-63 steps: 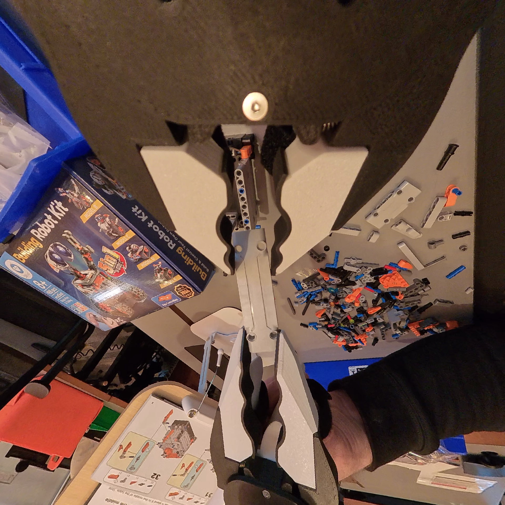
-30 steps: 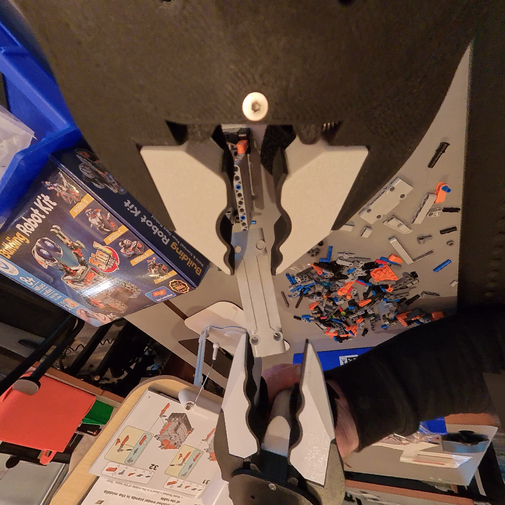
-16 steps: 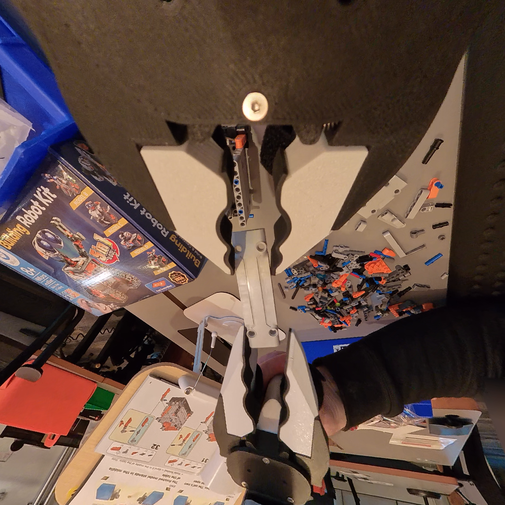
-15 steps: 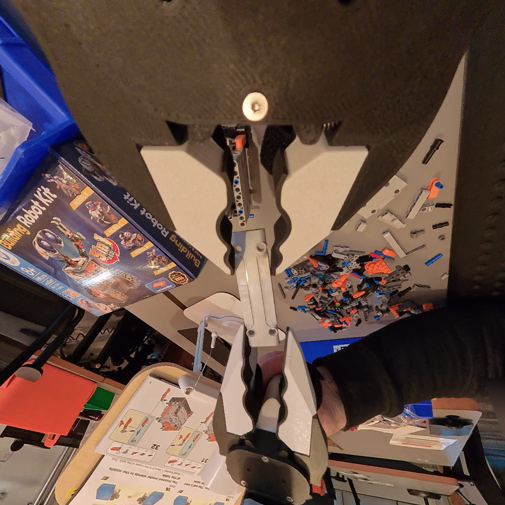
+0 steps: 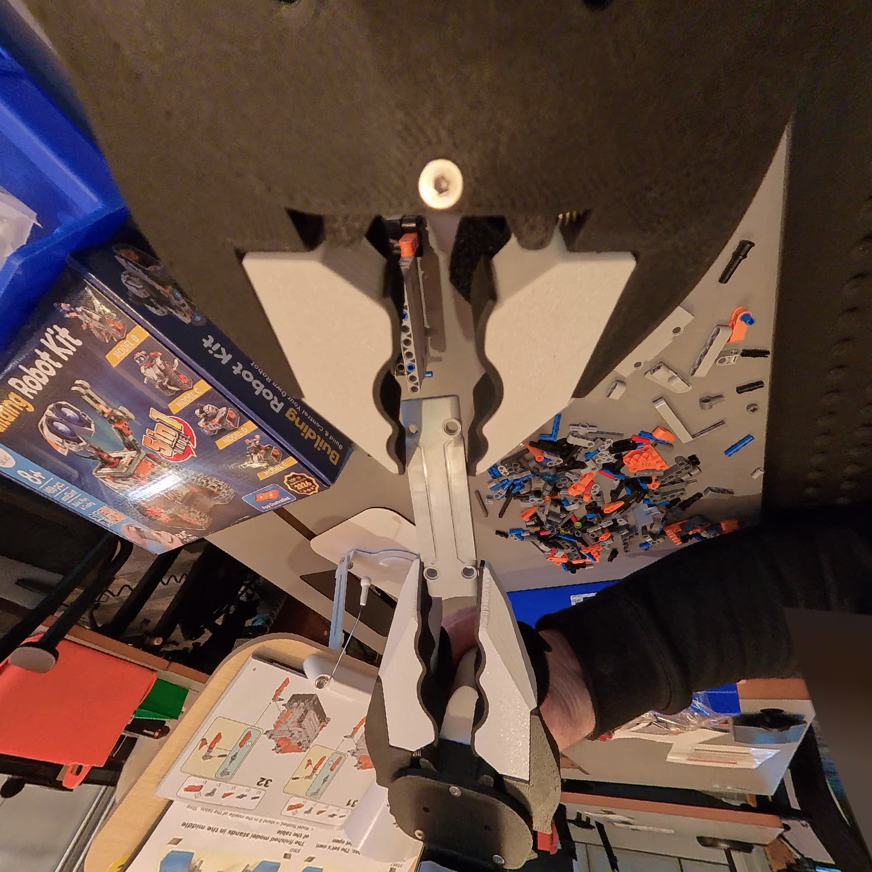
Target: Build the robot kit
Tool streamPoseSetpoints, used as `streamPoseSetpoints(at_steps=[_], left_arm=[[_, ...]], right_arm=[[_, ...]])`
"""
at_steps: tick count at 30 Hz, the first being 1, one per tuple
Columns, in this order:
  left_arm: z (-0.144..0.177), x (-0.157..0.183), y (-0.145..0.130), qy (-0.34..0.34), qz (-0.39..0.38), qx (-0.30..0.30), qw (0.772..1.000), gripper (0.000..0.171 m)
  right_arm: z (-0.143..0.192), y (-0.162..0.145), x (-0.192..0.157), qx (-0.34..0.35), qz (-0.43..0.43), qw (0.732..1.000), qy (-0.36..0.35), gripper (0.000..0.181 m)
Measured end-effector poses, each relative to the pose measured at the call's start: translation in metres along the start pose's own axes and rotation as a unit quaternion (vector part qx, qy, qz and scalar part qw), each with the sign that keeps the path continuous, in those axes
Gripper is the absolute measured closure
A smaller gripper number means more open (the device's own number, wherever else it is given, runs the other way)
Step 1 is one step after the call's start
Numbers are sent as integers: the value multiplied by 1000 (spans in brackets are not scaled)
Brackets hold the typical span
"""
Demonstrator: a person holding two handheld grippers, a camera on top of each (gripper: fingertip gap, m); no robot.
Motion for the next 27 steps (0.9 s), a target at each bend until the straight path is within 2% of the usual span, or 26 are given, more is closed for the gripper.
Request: streamPoseSetpoints(at_steps=[15, 27], left_arm=[[1, 1, -8, 4, 4, -30, 1000, 148], [3, 7, -32, -2, 20, -106, 994, 149]], right_arm=[[-4, -3, -3, -12, 2, 1000, 7, 157], [-16, -12, -15, -46, 14, 999, 26, 158]])
Point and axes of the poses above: each gripper's, where its closed fingertips meet, z back along the fingers, y out of its top, x = y × z across the jaws, the point moved 1 cm from there along z, back along the fingers, and after that the axes turned 1 degree about -x, right-handed, at the moved point
